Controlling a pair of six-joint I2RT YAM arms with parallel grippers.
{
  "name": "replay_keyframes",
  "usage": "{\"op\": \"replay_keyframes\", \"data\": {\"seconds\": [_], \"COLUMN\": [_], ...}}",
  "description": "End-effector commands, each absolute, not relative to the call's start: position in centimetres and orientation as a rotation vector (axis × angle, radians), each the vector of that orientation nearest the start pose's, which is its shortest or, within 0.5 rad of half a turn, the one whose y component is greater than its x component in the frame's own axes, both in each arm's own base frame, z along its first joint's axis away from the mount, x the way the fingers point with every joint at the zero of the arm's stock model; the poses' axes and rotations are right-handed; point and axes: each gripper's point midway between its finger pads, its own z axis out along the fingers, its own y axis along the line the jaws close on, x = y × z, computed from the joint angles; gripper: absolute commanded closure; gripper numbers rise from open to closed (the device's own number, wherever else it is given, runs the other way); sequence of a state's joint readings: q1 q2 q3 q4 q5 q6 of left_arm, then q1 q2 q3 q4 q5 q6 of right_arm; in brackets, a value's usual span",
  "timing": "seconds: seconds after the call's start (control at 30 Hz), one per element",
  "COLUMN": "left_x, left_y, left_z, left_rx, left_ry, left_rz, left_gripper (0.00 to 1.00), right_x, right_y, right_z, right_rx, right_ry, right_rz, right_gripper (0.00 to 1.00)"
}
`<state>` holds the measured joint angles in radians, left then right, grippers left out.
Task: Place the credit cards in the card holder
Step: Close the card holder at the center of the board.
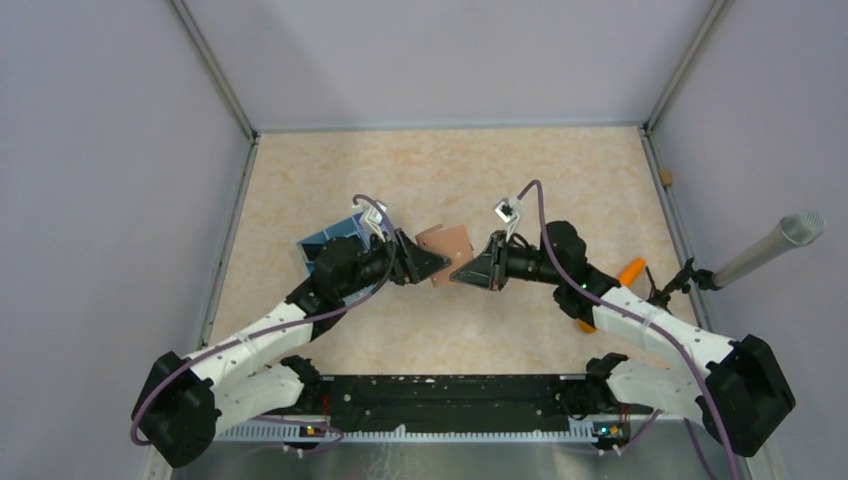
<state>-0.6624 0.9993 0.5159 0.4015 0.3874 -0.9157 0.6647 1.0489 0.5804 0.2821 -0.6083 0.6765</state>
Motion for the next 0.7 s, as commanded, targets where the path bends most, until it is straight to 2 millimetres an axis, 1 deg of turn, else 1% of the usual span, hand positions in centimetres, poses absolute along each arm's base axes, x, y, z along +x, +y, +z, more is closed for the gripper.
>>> {"op": "replay_keyframes", "data": {"seconds": [0.0, 0.07, 0.13, 0.17, 0.2, 0.23, 0.3, 0.33, 0.37, 0.4, 0.43, 0.5, 0.57, 0.67], "left_x": [21.4, 21.1, 20.5, 20.2, 20.0, 19.9, 20.0, 20.0, 20.0, 20.1, 20.2, 20.3, 20.4, 20.5], "left_y": [-28.4, -28.9, -29.5, -29.7, -29.8, -29.9, -29.8, -29.7, -29.6, -29.5, -29.4, -29.2, -29.1, -29.2], "left_z": [23.9, 24.4, 24.6, 25.0, 25.2, 25.1, 25.0, 24.8, 24.6, 24.6, 24.3, 24.1, 24.1, 23.8], "left_rx": [0.028, 0.055, 0.081, 0.093, 0.101, 0.099, 0.084, 0.077, 0.071, 0.069, 0.061, 0.054, 0.055, 0.061], "left_ry": [1.833, 1.819, 1.801, 1.77, 1.752, 1.745, 1.739, 1.741, 1.747, 1.75, 1.762, 1.775, 1.789, 1.823], "left_rz": [-1.481, -1.531, -1.595, -1.633, -1.661, -1.68, -1.683, -1.678, -1.667, -1.655, -1.639, -1.615, -1.595, -1.572], "left_gripper": [0.24, 0.32, 0.37, 0.42, 0.5, 0.63, 0.82, 0.89, 0.93, 0.95, 0.95, 0.95, 0.95, 0.94], "right_x": [18.4, 18.4, 18.5, 18.5, 18.6, 18.7, 19.2, 19.4, 19.7, 20.1, 20.4, 20.9, 21.1, 20.9], "right_y": [29.8, 29.8, 29.8, 29.7, 29.6, 29.5, 28.9, 28.4, 27.9, 27.3, 26.5, 25.2, 24.4, 25.0], "right_z": [23.3, 23.2, 23.3, 23.2, 23.2, 23.2, 22.9, 22.7, 22.5, 22.4, 22.0, 21.8, 22.0, 22.5], "right_rx": [-0.525, -0.525, -0.522, -0.521, -0.515, -0.51, -0.476, -0.456, -0.43, -0.402, -0.373, -0.331, -0.311, -0.33], "right_ry": [1.829, 1.835, 1.837, 1.841, 1.848, 1.857, 1.894, 1.916, 1.935, 1.953, 1.977, 1.995, 1.992, 1.982], "right_rz": [1.447, 1.446, 1.443, 1.438, 1.426, 1.408, 1.352, 1.31, 1.264, 1.213, 1.155, 1.059, 1.016, 1.054], "right_gripper": [1.0, 1.0, 1.0, 1.0, 0.95, 0.87, 0.67, 0.57, 0.5, 0.45, 0.43, 0.41, 0.46, 0.56]}}
